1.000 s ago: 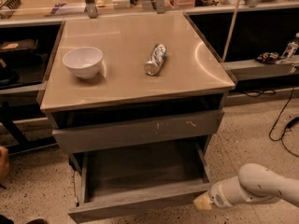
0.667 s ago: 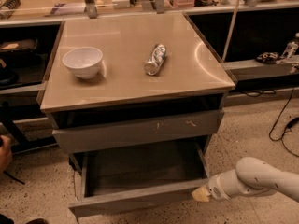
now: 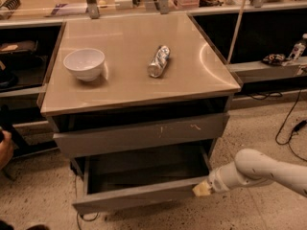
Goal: Close middle drawer
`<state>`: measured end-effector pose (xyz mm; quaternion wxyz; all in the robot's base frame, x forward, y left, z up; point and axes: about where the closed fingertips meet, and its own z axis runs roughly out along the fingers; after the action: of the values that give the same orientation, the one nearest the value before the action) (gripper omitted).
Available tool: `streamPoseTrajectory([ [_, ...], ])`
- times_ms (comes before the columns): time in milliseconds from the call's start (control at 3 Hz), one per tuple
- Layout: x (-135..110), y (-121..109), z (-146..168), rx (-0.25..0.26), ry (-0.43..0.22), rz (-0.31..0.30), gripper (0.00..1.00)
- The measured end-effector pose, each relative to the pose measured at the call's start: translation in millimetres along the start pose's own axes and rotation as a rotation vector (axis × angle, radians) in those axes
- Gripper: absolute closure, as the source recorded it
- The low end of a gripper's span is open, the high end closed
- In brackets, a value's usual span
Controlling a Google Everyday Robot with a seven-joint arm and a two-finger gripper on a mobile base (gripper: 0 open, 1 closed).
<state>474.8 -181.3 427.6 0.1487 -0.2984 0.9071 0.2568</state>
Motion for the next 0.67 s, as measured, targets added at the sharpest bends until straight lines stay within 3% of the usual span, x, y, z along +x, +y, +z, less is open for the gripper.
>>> streamPoseTrajectory([
  [333,0.1,-0.3,-0.3,0.0,0.0,-0.002,1.0],
  [667,-37.2,-16.9,10.2,0.0,-0.002,-0.027,1.0],
])
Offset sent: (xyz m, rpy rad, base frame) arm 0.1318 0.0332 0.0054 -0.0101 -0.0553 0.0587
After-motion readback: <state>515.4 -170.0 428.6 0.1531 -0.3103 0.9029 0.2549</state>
